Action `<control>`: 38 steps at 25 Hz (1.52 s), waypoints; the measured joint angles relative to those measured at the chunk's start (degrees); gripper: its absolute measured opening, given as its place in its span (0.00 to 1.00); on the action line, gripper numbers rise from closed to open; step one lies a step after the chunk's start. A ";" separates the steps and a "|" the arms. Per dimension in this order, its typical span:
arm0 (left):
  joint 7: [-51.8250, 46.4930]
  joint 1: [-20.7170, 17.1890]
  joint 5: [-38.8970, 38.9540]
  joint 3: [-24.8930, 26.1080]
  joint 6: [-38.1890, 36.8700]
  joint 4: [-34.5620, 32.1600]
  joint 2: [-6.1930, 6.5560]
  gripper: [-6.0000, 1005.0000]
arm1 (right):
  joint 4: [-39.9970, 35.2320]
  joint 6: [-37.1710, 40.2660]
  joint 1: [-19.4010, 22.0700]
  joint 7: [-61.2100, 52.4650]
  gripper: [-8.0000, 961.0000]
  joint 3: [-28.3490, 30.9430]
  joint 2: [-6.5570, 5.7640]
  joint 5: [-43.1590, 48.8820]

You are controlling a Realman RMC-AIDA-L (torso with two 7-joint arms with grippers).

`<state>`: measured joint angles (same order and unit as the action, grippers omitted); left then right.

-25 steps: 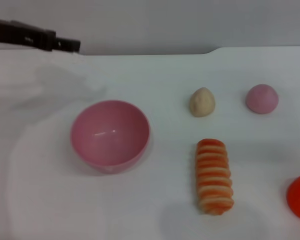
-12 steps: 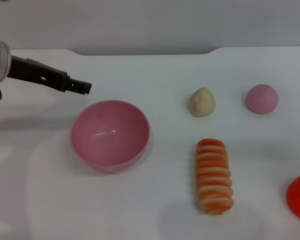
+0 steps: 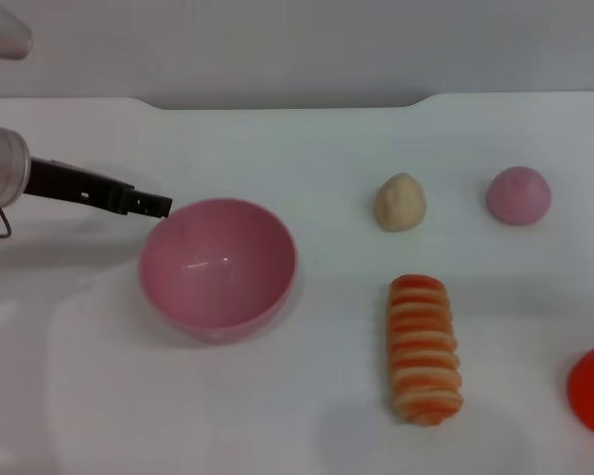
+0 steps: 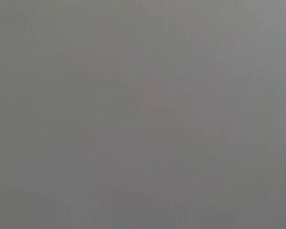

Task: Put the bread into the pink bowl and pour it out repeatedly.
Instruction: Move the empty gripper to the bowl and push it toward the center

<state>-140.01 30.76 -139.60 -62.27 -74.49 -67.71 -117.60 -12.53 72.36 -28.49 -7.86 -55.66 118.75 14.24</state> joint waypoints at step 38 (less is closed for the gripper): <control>-0.90 -0.22 0.11 -3.77 2.01 7.24 -0.24 0.74 | -0.04 0.15 -0.25 -0.05 0.58 -1.02 0.08 -0.01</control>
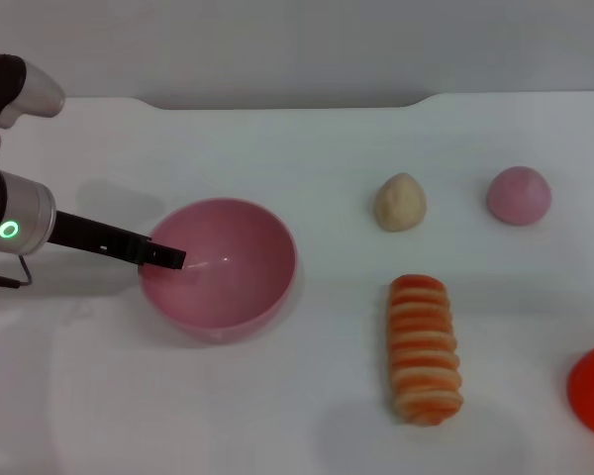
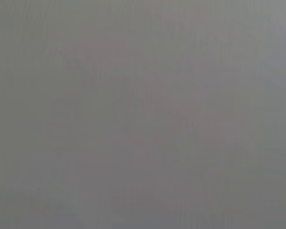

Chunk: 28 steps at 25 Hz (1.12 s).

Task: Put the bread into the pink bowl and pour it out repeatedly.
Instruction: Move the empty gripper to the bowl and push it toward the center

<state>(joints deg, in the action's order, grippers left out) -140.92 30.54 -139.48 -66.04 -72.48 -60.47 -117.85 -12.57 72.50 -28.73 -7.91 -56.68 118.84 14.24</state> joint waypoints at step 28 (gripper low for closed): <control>-0.50 0.22 0.16 0.08 -1.68 -1.35 0.16 0.10 | 0.09 0.37 0.68 0.02 0.58 -1.19 0.10 0.00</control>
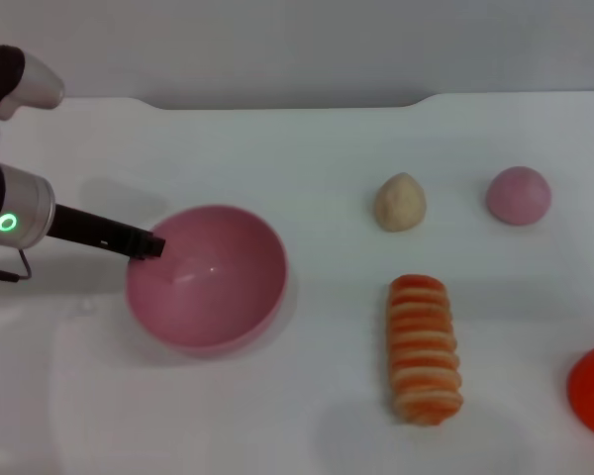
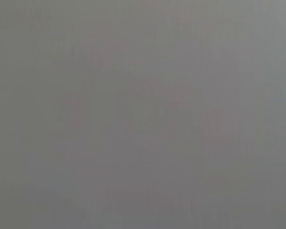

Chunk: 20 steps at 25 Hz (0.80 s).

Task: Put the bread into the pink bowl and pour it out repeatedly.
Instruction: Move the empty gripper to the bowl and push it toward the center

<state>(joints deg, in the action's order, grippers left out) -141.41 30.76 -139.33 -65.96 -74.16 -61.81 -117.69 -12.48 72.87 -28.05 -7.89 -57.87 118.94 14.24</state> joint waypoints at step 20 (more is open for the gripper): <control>2.26 -1.27 1.18 0.25 2.30 -6.25 -0.07 0.05 | -42.71 -28.99 1.37 -61.86 0.58 -8.16 -0.44 50.72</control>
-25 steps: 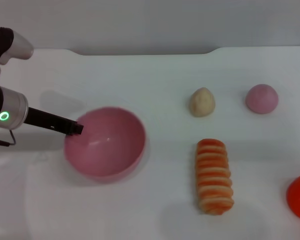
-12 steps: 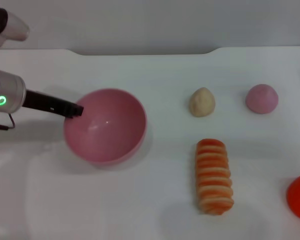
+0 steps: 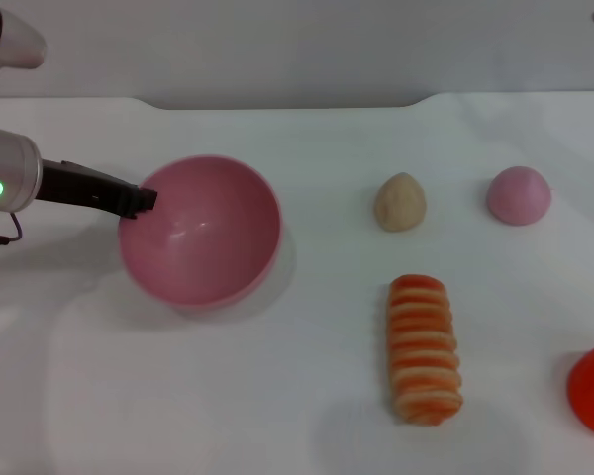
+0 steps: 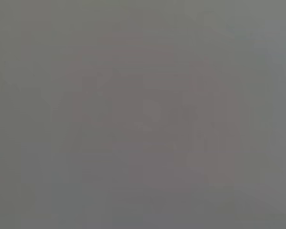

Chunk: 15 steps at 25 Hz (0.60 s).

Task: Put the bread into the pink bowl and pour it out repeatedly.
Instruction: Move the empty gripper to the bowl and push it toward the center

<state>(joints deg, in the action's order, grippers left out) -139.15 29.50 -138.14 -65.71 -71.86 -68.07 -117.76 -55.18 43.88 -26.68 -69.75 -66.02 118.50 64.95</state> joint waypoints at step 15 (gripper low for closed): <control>7.33 -2.08 4.20 1.69 3.95 0.21 0.24 0.05 | -15.88 46.43 -25.47 -67.68 0.59 9.49 -5.10 82.41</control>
<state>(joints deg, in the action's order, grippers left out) -131.82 27.42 -133.95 -64.02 -67.91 -67.86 -117.52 -71.07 90.32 -52.15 -137.43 -56.53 113.40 147.36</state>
